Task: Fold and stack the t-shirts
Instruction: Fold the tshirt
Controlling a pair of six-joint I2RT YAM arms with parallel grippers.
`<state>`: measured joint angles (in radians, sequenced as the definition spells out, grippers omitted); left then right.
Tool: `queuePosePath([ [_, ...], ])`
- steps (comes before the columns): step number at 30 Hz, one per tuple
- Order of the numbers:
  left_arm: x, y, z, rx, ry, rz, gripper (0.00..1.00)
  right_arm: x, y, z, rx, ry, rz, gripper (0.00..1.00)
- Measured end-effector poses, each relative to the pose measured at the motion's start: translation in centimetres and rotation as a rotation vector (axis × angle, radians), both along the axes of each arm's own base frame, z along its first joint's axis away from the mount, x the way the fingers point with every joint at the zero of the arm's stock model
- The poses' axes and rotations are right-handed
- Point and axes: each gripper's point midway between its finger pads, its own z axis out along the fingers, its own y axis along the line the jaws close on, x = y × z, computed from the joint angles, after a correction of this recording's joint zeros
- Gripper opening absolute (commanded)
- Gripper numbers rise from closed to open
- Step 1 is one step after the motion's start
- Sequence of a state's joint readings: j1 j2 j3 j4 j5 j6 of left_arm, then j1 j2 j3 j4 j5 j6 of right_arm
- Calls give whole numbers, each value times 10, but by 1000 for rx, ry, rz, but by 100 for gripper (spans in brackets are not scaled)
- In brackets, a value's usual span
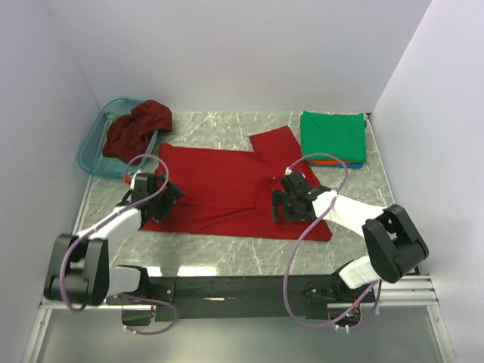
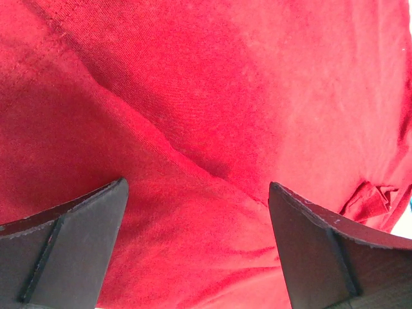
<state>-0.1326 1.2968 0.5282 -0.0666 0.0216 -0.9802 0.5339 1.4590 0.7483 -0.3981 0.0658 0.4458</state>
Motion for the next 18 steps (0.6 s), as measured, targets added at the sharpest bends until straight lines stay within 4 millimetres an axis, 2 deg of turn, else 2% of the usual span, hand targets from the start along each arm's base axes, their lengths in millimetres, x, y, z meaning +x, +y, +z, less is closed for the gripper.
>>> queuePosePath([
  [9, -60, 6, -2, -59, 111, 92, 99, -39, 8, -2, -35, 41, 45, 91],
  [18, -84, 3, -5, -103, 171, 136, 99, -73, 3, -2, -23, 78, 5, 91],
])
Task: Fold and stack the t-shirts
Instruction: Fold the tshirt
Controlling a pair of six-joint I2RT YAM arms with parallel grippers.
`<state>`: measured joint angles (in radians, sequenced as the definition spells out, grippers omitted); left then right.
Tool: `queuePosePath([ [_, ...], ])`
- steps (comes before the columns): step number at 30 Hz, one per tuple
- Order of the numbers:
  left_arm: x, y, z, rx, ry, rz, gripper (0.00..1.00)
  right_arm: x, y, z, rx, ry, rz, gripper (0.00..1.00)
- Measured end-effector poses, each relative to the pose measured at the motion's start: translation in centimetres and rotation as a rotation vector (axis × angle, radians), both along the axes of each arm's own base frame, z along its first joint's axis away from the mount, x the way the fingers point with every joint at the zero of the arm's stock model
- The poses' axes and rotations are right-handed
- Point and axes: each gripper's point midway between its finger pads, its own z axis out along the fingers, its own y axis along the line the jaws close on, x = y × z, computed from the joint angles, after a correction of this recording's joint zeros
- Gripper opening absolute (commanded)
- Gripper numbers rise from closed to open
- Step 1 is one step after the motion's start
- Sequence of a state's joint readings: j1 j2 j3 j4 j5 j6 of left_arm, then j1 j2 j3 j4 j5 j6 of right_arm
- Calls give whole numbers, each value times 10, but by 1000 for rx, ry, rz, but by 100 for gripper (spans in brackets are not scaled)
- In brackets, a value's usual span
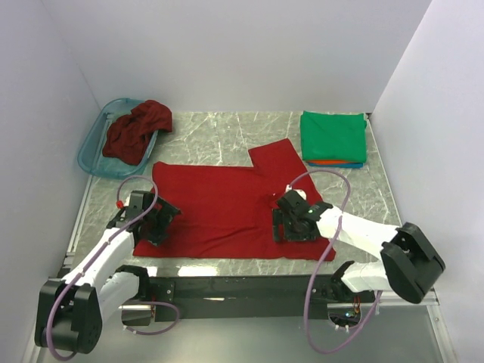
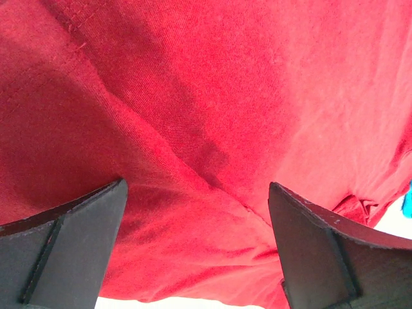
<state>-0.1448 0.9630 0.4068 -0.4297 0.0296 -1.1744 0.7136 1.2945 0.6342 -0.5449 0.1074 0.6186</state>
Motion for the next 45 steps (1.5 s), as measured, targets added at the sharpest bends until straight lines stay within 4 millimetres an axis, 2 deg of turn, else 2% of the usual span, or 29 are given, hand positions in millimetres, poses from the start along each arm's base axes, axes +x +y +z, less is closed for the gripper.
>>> queuePosePath([
  [4, -9, -2, 0, -14, 22, 5, 99, -10, -3, 2, 12, 12, -13, 91],
  [7, -20, 0, 1, -6, 59, 9, 99, -9, -3, 10, 10, 6, -15, 92],
  [10, -28, 7, 9, 37, 100, 19, 99, 8, 4, 37, 23, -52, -13, 93],
  [11, -25, 9, 16, 48, 93, 24, 99, 19, 10, 53, 43, -99, -14, 95],
  [15, 8, 18, 63, 111, -20, 40, 99, 57, 22, 116, 115, -294, -41, 100],
  [18, 41, 26, 97, 175, -84, 57, 99, 78, 14, 157, 137, -420, -93, 100],
  [21, 75, 35, 115, 244, -101, 78, 99, 88, 0, 179, 133, -505, -148, 100],
  [24, 109, 40, 116, 288, -90, 77, 99, 91, -12, 189, 127, -548, -185, 100],
  [28, 146, 46, 100, 310, -53, 75, 95, 94, -23, 191, 121, -568, -212, 100],
  [35, 202, 51, 46, 365, 88, 60, 85, 90, -38, 155, 52, -487, -228, 100],
  [40, 216, 56, 15, 406, 166, 63, 81, 81, -35, 129, 53, -413, -200, 100],
  [45, 224, 61, 7, 440, 192, 75, 79, 79, -31, 120, 59, -381, -174, 100],
])
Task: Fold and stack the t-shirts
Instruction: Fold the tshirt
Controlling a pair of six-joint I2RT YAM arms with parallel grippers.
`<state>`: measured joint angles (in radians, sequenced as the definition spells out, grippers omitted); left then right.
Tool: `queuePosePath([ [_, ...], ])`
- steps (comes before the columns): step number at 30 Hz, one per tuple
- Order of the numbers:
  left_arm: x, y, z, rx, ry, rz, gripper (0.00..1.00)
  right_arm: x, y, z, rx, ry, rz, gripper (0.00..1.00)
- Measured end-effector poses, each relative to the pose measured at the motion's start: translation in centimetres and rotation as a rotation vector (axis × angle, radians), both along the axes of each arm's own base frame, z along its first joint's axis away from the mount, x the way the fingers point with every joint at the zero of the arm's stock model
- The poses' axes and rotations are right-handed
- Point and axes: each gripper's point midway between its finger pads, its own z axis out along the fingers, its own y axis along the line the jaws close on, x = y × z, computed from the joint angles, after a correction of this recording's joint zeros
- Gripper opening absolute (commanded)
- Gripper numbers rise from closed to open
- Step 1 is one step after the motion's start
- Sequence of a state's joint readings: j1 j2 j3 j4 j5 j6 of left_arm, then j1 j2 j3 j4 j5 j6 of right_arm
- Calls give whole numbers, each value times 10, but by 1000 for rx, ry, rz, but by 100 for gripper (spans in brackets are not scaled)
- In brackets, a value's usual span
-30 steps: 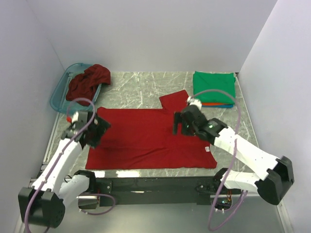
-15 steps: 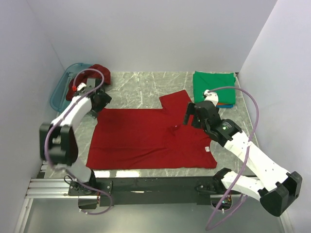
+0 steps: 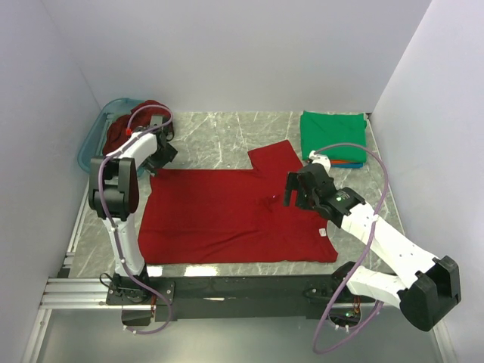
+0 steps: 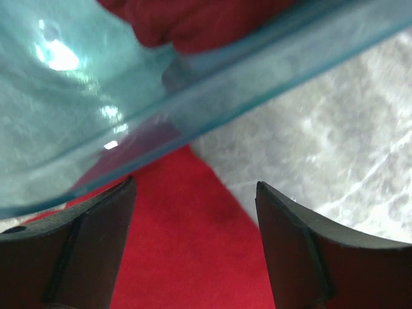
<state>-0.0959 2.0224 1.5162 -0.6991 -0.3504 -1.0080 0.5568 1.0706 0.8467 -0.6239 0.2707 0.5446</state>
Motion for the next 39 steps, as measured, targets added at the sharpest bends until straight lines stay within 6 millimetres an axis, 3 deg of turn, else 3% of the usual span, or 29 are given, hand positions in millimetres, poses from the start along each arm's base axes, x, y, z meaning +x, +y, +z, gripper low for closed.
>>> queuePosePath([
  [7, 7, 11, -6, 61, 18, 29, 71, 4, 7, 0, 16, -8, 27, 100],
  [13, -1, 13, -17, 78, 63, 33, 59, 6, 11, -1, 23, -3, 45, 100],
  [16, -2, 13, -19, 84, 68, 40, 48, 6, 11, -2, 22, -3, 47, 100],
  [19, -3, 13, -20, 94, 71, 47, 28, 7, 11, -1, 21, -7, 50, 100],
  [20, -3, 12, -20, 95, 70, 50, 18, 7, 11, -1, 20, -8, 52, 100],
  [21, -3, 12, -21, 101, 73, 51, 1, 7, 11, -1, 19, -8, 52, 100],
  [31, -5, 8, -20, 104, 67, 29, 0, 19, 15, 0, 28, -17, 46, 100],
  [33, -5, 6, -20, 95, 65, 21, 0, 30, 18, 4, 24, -16, 39, 100],
  [39, -5, -8, -19, 26, 54, -47, 0, 92, 35, 31, 42, -88, -9, 100],
])
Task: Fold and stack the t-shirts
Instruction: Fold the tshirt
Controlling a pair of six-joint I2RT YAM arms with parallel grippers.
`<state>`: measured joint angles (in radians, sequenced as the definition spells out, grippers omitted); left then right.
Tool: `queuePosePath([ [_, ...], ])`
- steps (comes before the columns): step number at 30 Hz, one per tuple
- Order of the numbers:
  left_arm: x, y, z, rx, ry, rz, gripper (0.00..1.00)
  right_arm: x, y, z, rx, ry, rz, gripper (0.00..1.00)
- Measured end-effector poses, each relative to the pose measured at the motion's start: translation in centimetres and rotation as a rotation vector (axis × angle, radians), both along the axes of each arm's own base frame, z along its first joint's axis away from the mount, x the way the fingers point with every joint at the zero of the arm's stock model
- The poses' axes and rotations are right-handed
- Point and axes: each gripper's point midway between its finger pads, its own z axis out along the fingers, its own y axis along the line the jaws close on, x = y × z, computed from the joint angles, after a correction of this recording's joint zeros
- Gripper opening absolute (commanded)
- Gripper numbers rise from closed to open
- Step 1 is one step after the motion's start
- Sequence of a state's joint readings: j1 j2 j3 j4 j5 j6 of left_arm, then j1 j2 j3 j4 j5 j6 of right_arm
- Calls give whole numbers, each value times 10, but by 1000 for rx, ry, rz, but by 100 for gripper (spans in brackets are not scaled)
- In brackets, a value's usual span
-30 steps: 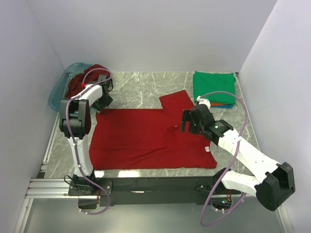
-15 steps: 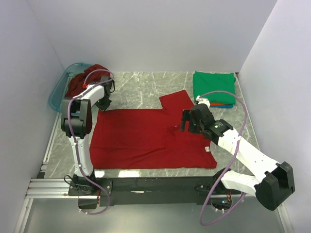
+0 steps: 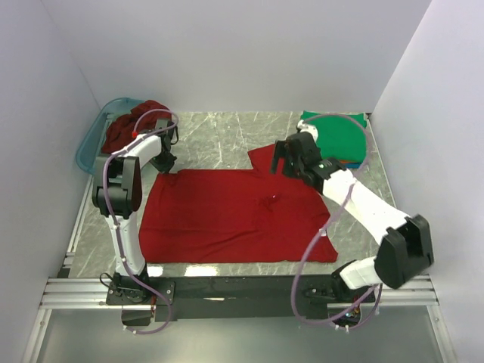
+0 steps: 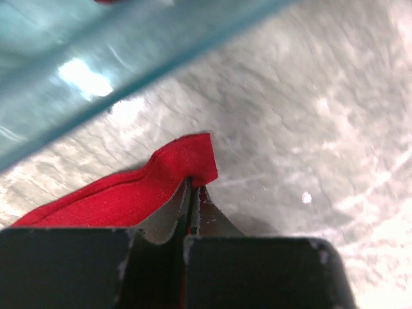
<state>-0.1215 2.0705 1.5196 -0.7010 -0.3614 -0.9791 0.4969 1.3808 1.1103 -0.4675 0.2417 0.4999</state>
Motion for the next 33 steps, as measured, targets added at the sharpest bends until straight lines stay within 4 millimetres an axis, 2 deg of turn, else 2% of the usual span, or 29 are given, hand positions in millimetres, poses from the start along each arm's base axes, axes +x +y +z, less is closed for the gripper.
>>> queuePosePath([
  [3, -2, -8, 1, -38, -11, -27, 0, 30, 0, -4, 11, 7, -30, 99],
  [9, -9, -16, 3, -66, -22, -58, 0, 117, -2, -24, -11, 33, -99, 97],
  [15, -9, -13, 5, -48, -21, -62, 0, 195, -4, -46, -42, 47, -113, 94],
  [18, -9, -12, 7, -43, -26, -60, 0, 220, -9, -59, -62, 55, -115, 94],
  [23, -8, -6, 24, -15, -59, -48, 0, 236, -17, -88, -98, 109, -103, 92],
  [28, -8, 1, 40, 18, -89, -35, 0, 228, -22, -114, -119, 179, -82, 88],
  [33, -10, 3, 42, 29, -86, -35, 0, 217, -23, -132, -134, 242, -62, 83],
])
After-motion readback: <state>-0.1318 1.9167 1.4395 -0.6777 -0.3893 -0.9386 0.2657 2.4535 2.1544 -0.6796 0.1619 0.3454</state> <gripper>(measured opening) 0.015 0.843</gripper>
